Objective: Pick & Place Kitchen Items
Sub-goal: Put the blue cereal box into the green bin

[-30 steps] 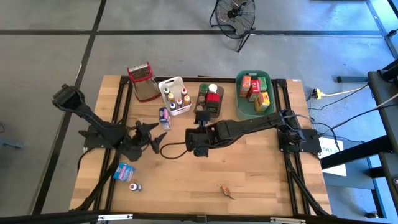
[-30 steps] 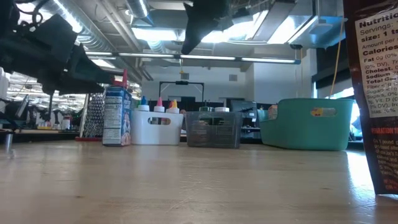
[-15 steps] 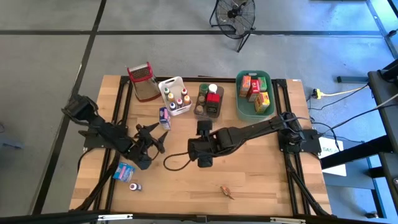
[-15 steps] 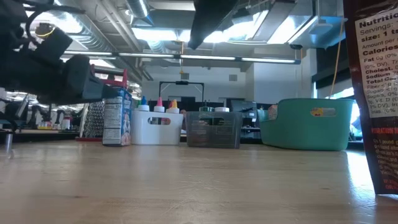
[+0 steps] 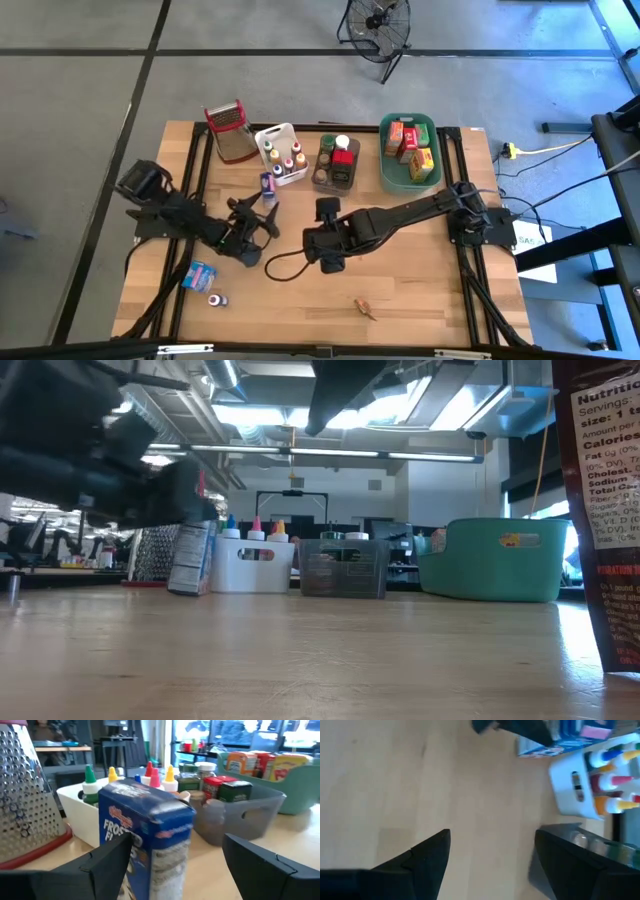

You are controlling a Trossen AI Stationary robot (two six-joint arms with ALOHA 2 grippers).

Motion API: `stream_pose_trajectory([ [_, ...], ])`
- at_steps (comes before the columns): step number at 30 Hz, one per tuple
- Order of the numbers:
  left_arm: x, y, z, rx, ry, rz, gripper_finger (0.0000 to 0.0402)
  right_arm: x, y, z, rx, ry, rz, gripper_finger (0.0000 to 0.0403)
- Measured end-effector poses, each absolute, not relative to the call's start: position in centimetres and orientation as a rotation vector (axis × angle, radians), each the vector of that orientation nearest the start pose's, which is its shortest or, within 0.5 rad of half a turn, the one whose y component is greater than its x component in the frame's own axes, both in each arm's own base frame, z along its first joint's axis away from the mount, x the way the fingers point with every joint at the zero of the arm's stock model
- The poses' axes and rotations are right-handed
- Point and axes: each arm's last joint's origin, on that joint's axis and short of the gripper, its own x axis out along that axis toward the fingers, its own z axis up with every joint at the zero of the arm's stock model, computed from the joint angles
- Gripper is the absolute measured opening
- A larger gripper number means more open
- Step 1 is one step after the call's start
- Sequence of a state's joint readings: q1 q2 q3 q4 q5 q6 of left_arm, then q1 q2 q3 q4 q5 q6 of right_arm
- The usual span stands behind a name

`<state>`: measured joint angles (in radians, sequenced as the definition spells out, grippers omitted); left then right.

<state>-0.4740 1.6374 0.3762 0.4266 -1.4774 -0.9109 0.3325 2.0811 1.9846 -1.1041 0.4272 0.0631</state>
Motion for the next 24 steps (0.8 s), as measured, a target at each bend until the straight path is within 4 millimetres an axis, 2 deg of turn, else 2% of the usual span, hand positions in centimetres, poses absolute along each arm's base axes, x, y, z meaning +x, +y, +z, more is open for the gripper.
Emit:
stream_pose_trajectory([
  [3, 21.6, -7.0, 10.0, -0.099, 0.023, 1.072, 0.0306, 41.2, 13.3, 28.2, -0.368, 1.121, -0.075, 0.0293],
  [6, 21.8, -6.7, 9.6, -0.103, 0.024, 1.088, 0.0306, 41.0, 13.7, 28.1, -0.360, 1.133, -0.042, 0.0293],
  [15, 20.9, -6.2, 8.6, -0.130, 0.020, 1.093, 0.0306, 40.5, 15.1, 28.1, -0.404, 1.133, 0.002, 0.0293],
  [24, 20.3, -6.4, 8.1, -0.110, 0.081, 1.059, 0.0292, 40.4, 15.1, 28.1, -0.415, 1.133, 0.009, 0.0293],
])
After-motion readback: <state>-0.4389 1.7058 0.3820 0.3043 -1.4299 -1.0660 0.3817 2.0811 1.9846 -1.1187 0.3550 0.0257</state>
